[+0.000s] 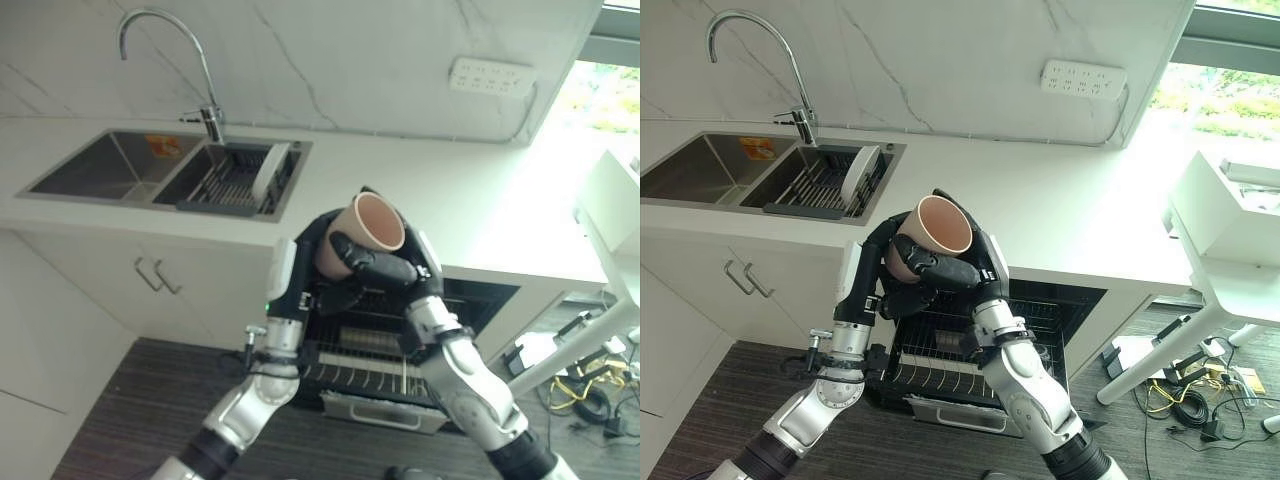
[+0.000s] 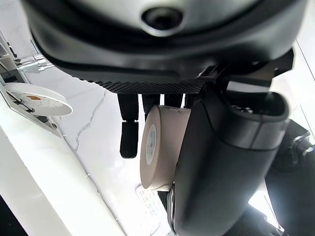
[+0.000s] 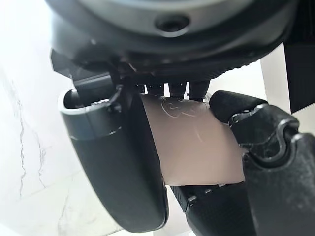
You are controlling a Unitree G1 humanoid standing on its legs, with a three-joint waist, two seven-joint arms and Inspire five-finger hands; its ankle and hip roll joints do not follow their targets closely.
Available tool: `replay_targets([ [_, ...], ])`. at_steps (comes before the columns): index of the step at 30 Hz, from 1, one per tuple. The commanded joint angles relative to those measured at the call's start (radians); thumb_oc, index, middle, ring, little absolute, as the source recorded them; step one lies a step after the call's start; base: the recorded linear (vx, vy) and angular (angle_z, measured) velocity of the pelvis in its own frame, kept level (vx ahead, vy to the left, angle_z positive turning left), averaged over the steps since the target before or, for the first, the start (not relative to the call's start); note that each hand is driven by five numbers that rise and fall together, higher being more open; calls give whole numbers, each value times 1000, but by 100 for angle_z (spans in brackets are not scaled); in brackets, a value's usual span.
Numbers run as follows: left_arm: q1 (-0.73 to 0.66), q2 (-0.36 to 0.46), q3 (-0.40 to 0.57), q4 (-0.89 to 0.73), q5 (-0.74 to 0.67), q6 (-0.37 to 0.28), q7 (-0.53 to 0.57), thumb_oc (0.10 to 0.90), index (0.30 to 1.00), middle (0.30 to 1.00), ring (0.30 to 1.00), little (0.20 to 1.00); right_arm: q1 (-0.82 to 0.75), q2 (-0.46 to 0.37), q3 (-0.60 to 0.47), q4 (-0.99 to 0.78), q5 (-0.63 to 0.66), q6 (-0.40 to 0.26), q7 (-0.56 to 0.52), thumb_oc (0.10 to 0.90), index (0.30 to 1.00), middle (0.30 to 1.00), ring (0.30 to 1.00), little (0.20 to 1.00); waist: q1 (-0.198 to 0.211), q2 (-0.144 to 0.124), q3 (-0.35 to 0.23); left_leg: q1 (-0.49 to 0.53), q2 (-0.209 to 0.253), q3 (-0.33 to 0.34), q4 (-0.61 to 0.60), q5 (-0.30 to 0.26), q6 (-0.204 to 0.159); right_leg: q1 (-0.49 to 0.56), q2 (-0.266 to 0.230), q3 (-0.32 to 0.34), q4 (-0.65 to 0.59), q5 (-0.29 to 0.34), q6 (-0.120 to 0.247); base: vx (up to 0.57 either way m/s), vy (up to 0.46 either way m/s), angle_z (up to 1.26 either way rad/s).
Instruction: Place the dishes in the dishwasher.
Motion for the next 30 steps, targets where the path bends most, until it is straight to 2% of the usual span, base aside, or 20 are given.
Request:
replay_targets([
  [1,-118,12,-93,-68,12,-142,-82,400,300,300,300,300,-211,73,-56,-108,-58,-103,67,400,300,300,300,300,0,-17,-35,5,32,-12,45,-87,-4,97,-45,31,-70,-20,108,0,0,0],
  [2,-113,14,-88,-68,3,-139,-88,435,352,352,352,352,-206,68,-63,-108,-76,-107,64,400,300,300,300,300,0,-17,-34,6,32,-12,45,-87,-4,97,-45,32,-70,-19,108,0,0,0],
  [3,-106,17,-82,-67,-5,-138,-93,573,559,559,559,559,-200,62,-71,-109,-88,-111,61,400,300,300,300,300,-1,-17,-33,6,32,-12,45,-86,-4,97,-44,33,-70,-19,107,0,0,0],
  [4,-96,19,-70,-63,-28,-131,-102,800,900,900,900,900,-192,54,-84,-109,-102,-114,56,400,300,300,300,300,-1,-16,-31,7,32,-12,45,-86,-5,97,-43,33,-70,-18,107,0,0,0],
  [7,-37,31,3,-55,-157,-120,-148,800,900,900,900,900,-148,12,-157,-111,-122,-133,25,400,300,300,300,300,1,-13,-29,9,33,-14,45,-86,-5,100,-43,30,-70,-19,106,0,0,0],
  [9,11,35,51,-64,-266,-98,-257,800,900,900,900,900,-106,-9,-212,-117,-128,-148,16,400,300,300,300,300,3,-12,-23,10,33,-16,45,-85,-4,101,-44,27,-70,-18,106,0,0,0],
  [11,72,48,112,-87,-335,-104,-306,800,900,900,900,900,-41,-36,-271,-131,-134,-165,25,400,300,300,300,300,0,-7,-19,11,34,-13,45,-83,-3,101,-45,27,-70,-17,106,0,0,0],
  [13,116,55,163,-107,-402,-78,-375,800,900,900,900,900,5,-51,-311,-139,-130,-177,42,400,300,300,300,300,-1,-3,-16,10,35,-13,45,-81,-2,100,-44,28,-70,-16,107,0,0,0],
  [17,194,62,291,-161,-551,-103,-430,800,900,900,900,900,81,-66,-390,-156,-165,-184,66,400,300,300,300,300,-8,3,-7,9,38,-10,45,-76,-3,97,-44,28,-70,-16,106,-12,30,-8],
  [18,194,62,291,-161,-551,-103,-430,800,900,900,900,900,81,-66,-390,-156,-165,-184,66,400,300,300,300,300,-8,3,-7,9,38,-10,45,-76,-3,97,-44,28,-70,-16,106,-14,31,-3],
  [19,216,60,339,-191,-644,-91,-517,800,900,900,900,900,102,-68,-420,-156,-178,-183,69,400,300,300,300,300,-11,4,-6,9,39,-9,45,-74,-4,98,-44,28,-70,-16,105,0,0,0],
  [21,229,58,367,-207,-723,-88,-569,800,900,900,900,900,117,-75,-442,-156,-179,-184,67,400,300,300,300,300,-14,4,-3,9,39,-9,45,-72,-5,97,-45,27,-70,-14,105,-5,16,1],
  [23,245,54,430,-228,-834,-59,-634,800,900,900,900,900,139,-90,-485,-147,-174,-188,72,400,300,300,300,300,-18,6,2,8,40,-8,45,-70,-6,95,-45,28,-70,-14,105,-21,37,1],
  [28,257,98,494,-293,-765,17,-741,800,900,900,900,900,186,-122,-538,-153,-149,-130,131,400,300,300,300,300,-32,10,9,4,42,-3,45,-64,-9,90,-46,32,-70,-12,109,-11,26,0],
  [30,269,129,524,-312,-739,56,-789,800,900,900,900,900,228,-135,-557,-150,-107,-88,197,400,300,300,300,300,-40,12,10,2,44,2,45,-63,-9,87,-47,34,-70,-12,113,0,0,0],
])
